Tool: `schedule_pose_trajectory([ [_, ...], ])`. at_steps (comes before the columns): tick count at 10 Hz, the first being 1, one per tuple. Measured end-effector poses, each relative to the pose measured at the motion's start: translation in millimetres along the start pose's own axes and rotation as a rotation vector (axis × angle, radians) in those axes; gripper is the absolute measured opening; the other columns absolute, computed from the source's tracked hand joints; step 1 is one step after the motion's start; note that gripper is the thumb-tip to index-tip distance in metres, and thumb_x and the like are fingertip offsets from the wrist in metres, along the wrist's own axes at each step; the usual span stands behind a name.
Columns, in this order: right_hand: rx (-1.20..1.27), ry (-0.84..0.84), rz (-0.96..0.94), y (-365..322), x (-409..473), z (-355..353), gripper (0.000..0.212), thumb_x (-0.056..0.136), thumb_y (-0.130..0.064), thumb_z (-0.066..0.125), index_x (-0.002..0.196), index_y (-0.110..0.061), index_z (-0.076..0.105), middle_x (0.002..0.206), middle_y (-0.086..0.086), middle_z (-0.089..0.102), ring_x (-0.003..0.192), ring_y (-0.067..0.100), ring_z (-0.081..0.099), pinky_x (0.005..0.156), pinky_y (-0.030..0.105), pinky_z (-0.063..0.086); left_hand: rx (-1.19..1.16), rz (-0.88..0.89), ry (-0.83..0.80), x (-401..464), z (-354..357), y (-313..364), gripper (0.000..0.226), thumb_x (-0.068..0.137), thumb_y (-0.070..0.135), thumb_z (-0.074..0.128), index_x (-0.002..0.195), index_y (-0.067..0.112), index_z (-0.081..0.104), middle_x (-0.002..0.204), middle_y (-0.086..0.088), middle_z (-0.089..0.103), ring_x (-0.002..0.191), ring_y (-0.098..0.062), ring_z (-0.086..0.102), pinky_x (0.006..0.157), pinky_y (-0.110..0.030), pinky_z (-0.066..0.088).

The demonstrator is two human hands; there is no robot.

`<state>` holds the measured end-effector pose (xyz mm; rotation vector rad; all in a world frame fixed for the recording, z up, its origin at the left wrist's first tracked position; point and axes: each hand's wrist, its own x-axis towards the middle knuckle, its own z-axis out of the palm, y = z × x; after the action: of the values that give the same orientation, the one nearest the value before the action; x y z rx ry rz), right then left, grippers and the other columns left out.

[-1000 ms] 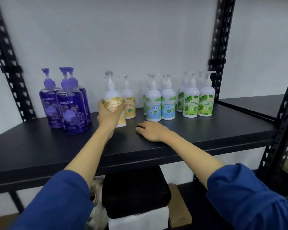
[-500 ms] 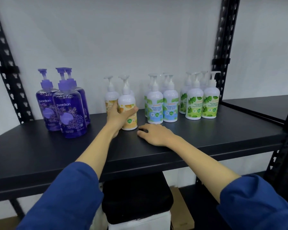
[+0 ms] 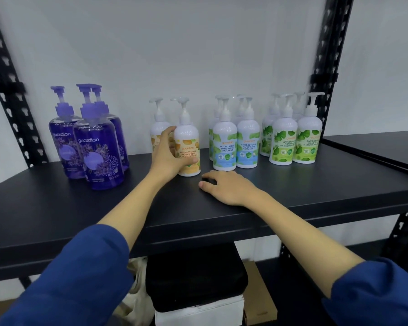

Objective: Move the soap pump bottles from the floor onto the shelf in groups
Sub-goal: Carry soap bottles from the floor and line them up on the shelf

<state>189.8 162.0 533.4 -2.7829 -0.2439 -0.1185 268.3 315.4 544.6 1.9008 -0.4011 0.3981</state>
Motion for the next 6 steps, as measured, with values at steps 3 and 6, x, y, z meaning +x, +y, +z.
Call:
schedule_pose_trajectory([
  [3, 0.007, 0.000, 0.004, -2.0, -3.4, -2.6, 0.049, 0.097, -0.049, 0.037, 0.140, -0.025, 0.043, 0.141, 0.003, 0.047, 0.127, 0.024, 0.044, 0.102, 0.039, 0.039, -0.047, 0.002, 0.008, -1.6, 0.6, 0.8, 0.091, 0.062, 0.008, 0.086, 0.134, 0.032, 0.037, 0.124, -0.002, 0.055, 0.109, -0.019, 0.058, 0.092, -0.040, 0.052],
  [6, 0.017, -0.002, 0.009, -3.1, -4.4, -3.4, 0.049, 0.097, -0.049, 0.037, 0.140, -0.025, 0.043, 0.142, 0.002, 0.047, 0.128, 0.022, 0.043, 0.102, 0.038, 0.038, -0.015, 0.022, 0.025, -3.1, 2.3, 2.2, 0.091, 0.066, 0.007, 0.084, 0.140, 0.029, 0.035, 0.124, 0.003, 0.053, 0.109, -0.013, 0.055, 0.090, -0.029, 0.049],
])
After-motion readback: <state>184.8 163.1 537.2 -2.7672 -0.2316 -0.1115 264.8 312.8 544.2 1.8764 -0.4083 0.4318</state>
